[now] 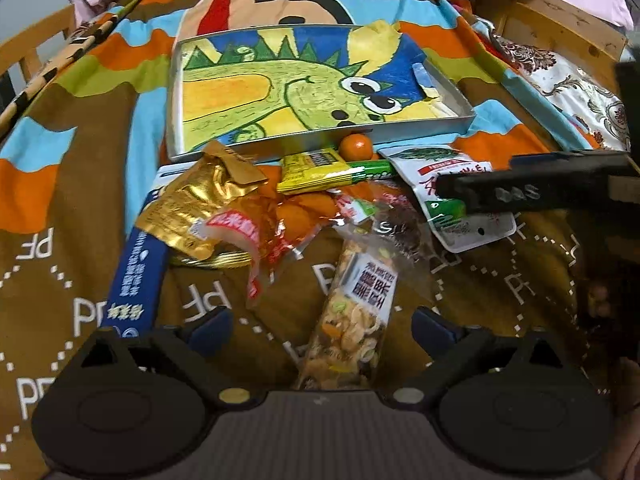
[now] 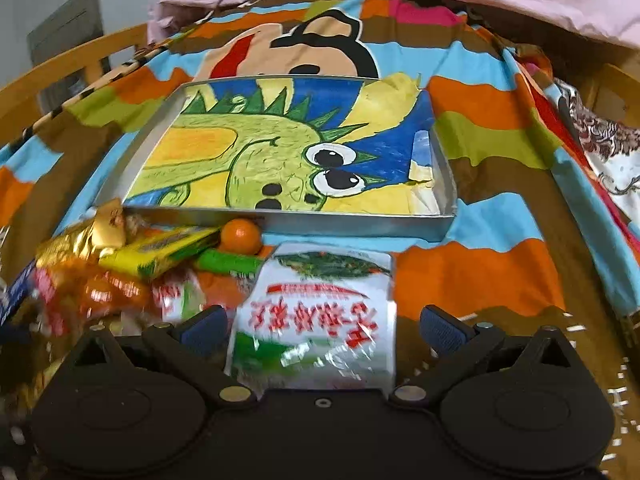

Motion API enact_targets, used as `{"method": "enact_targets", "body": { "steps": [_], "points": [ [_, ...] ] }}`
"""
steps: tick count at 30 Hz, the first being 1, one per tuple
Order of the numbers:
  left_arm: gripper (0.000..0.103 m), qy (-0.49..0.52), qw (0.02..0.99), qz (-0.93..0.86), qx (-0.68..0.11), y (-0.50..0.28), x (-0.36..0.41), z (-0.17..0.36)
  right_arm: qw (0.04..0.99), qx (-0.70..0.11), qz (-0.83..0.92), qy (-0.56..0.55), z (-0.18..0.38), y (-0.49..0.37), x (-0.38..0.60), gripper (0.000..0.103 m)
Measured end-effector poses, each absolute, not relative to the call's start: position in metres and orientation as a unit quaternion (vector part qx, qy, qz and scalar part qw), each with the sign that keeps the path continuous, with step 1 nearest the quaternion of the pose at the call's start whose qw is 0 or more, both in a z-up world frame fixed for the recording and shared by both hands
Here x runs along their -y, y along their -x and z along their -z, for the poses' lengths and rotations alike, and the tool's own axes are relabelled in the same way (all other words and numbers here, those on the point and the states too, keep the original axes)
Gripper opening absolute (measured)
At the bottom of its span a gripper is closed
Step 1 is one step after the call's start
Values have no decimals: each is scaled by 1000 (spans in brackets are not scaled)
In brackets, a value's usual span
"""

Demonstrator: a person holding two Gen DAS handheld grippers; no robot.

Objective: Organize snacks
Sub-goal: 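Move left tool to the clear nut-bar bag while right tool moves to the green-white snack packet, then close left tool on the nut-bar bag while right tool closes on the green-white packet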

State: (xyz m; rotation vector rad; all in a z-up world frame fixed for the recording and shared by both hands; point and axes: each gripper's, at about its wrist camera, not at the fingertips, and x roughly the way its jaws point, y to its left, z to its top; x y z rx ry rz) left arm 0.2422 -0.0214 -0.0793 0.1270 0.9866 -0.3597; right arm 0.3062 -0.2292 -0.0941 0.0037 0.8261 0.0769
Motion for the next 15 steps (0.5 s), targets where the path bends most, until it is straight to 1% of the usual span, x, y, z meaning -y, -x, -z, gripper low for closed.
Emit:
{"method": "enact_targets", "body": {
  "steps": [2,3,5,8,9,11,12,15],
  "points": [
    [89,-63,861,182,-471,-242,24,81,911,-410,-41,-8,99,-311,226,102],
    [87,-62,859,189,-472,-241,26,82,910,-412,-41,-5,101,-313,224,102],
    [81,-60,854,199,-477,-241,27,85,910,-412,-37,11,105,-314,219,102],
    [74,-64,853,198,-479,-242,28,88,909,-414,-32,31,112,-316,214,102],
    [72,-64,854,197,-478,-241,29,89,909,-413,-27,38,114,-316,213,100],
    [61,-62,854,196,-477,-242,28,89,910,-413,-28,33,116,-317,216,99],
    [59,-62,855,195,-477,-242,28,90,910,-413,-28,23,116,-316,218,98],
    [46,-55,853,200,-479,-242,27,90,910,-412,-31,13,116,-315,222,98]
  ]
}}
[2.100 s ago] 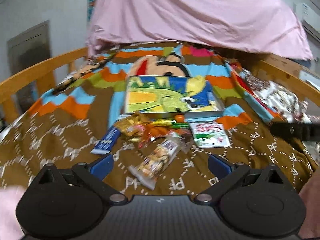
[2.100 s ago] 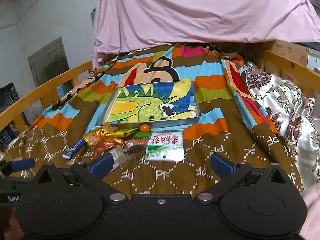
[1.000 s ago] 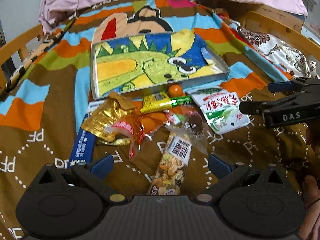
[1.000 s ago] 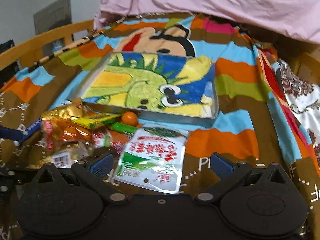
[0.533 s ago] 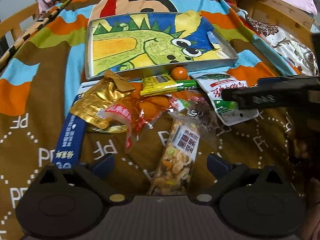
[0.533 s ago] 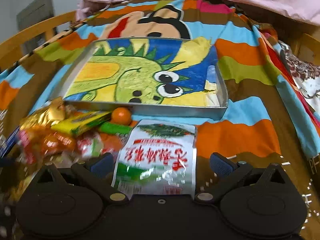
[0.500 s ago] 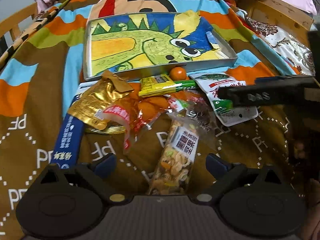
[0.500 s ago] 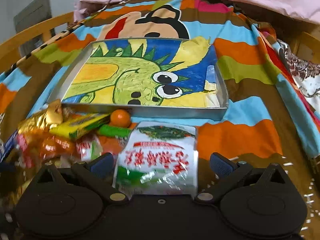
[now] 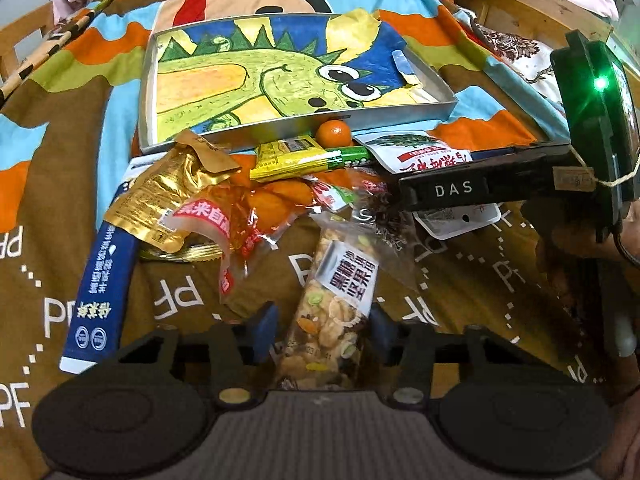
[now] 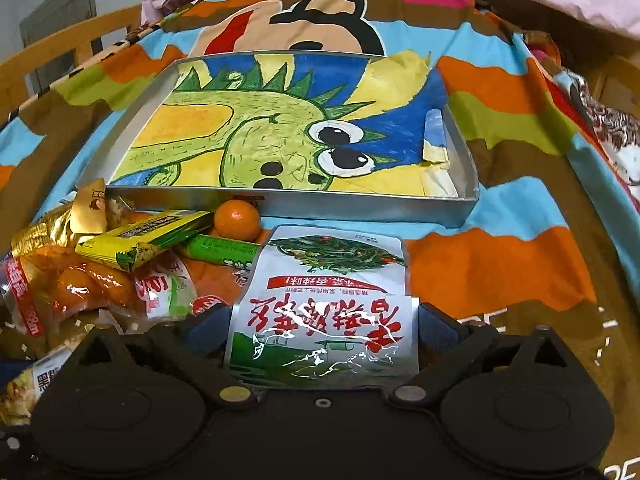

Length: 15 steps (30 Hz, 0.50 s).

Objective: Organize snacks
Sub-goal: 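Close left tool on the nut-bar bag while right tool closes on the green-white packet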

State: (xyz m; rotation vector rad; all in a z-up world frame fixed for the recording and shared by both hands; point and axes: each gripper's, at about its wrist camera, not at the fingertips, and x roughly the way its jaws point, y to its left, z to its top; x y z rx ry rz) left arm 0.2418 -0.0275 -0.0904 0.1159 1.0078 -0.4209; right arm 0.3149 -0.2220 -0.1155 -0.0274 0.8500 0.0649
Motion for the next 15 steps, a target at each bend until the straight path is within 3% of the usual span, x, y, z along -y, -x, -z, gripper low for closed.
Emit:
{"method": "enact_targets", "body": {
  "steps": [15],
  "points": [
    [45,4,836,216,-505,-242,20,90,887,-458,-63,0,98,-275,234,99]
  ]
}}
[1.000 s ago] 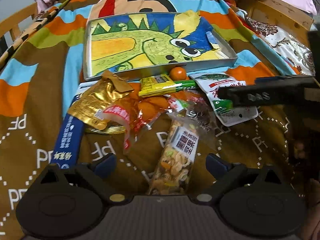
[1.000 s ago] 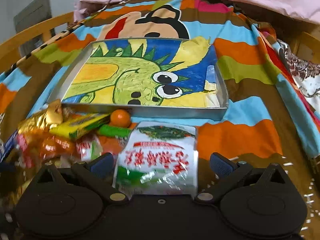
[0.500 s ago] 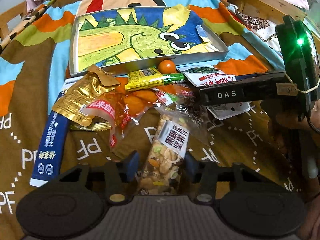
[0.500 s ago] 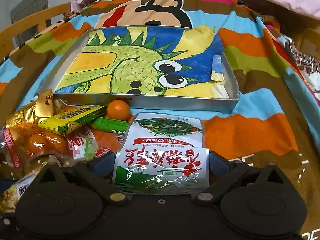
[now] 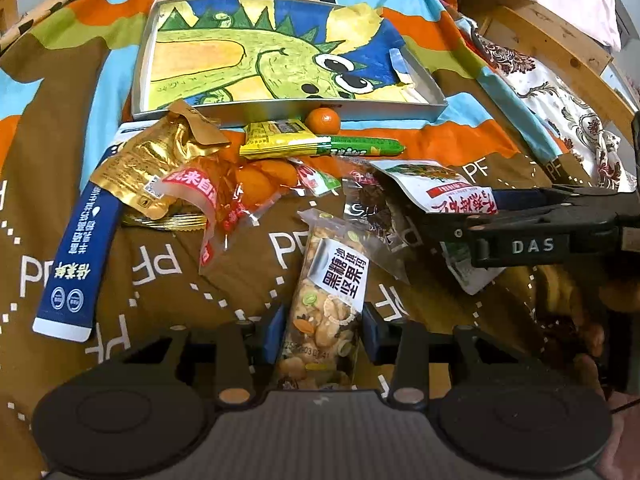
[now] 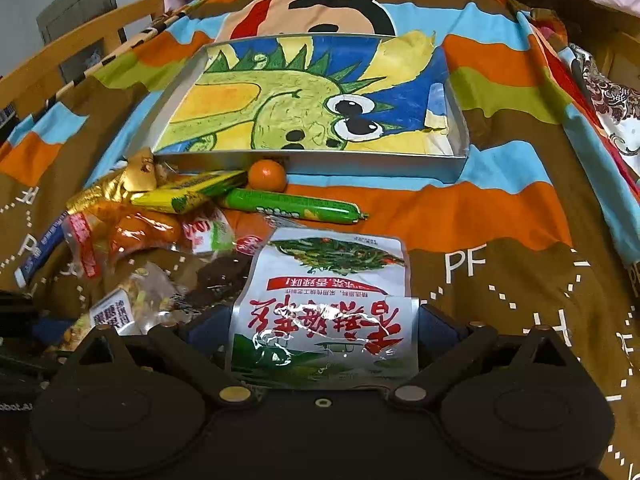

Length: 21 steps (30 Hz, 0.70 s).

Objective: Organize snacks
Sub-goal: 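Close left tool on the nut-bar bag while right tool closes on the green-white packet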

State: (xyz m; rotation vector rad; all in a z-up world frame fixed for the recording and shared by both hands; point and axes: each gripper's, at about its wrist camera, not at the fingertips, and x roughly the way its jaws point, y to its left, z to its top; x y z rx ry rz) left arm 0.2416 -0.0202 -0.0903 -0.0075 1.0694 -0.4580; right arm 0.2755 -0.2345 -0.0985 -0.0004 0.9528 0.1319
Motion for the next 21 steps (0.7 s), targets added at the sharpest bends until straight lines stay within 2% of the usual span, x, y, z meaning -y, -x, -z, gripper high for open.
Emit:
{"method": "enact_targets", "body": {
  "steps": [2,6,8,9,13,21],
  "points": [
    [49,1,835,218,-506,-243,22,92,883,-464,-62,-9,105,-282,235,99],
    [49,1,833,218,-508,-243,22,94,880,-472,-60,-16,116,-293,231,102],
    [46,-1,833,218,-508,-243,22,94,881,-470,-58,-15,115,-292,231,100],
    [46,-3,834,218,-507,-242,23,94,882,-469,-53,-12,114,-290,231,96],
    [44,-6,837,218,-501,-238,23,90,886,-461,-51,2,107,-280,232,96],
    [44,21,845,227,-484,-223,15,74,915,-387,-62,97,77,-238,218,95]
  ]
}}
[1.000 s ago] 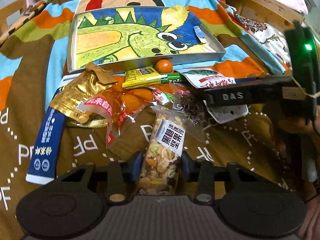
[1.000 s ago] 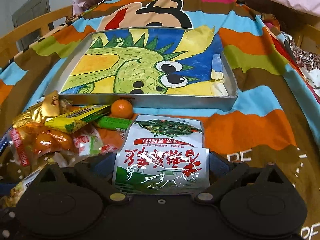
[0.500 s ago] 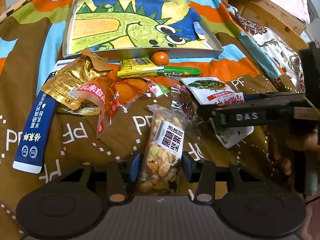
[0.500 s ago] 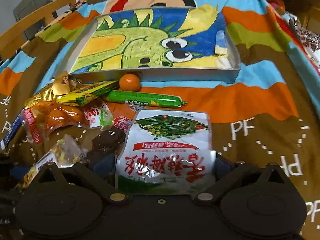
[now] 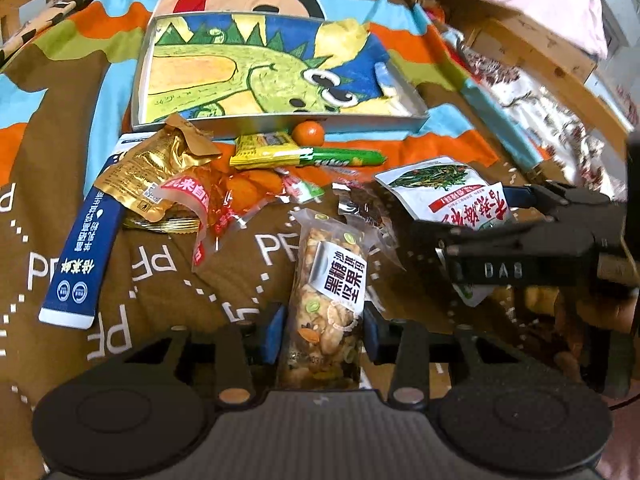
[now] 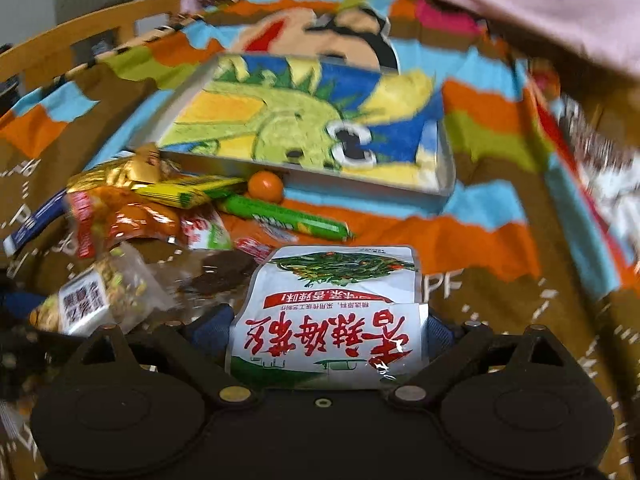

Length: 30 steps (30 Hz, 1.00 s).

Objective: Organize snacks
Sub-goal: 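Close left tool on the nut-bar bag while right tool closes on the green-white packet, then carry both held snacks over the metal tray and open both tools inside it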

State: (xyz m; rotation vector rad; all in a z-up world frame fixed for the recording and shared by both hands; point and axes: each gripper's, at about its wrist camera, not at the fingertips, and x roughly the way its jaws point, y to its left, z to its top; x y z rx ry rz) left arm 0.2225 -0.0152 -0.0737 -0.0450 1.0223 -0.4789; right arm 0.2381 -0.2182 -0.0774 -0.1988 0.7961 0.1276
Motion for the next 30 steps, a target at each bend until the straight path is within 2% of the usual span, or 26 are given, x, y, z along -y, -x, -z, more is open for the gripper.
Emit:
{"method": "enact_targets", "body": {
  "steps": [6,18,25,30],
  "points": [
    [44,56,855,233,-460,-211,8,62,929,-327,-73,160,65,-210,204,95],
    [44,129,914,207,-325,-204,-3,7,961,-223,-67,148,5,-211,197,95],
    [44,139,947,152,-247,-252,-6,-23,968,-164,-69,178,-33,-245,198,95],
    [44,153,956,127,-215,-310,2,-20,979,-100,-53,170,-40,-283,209,96]
  ]
}}
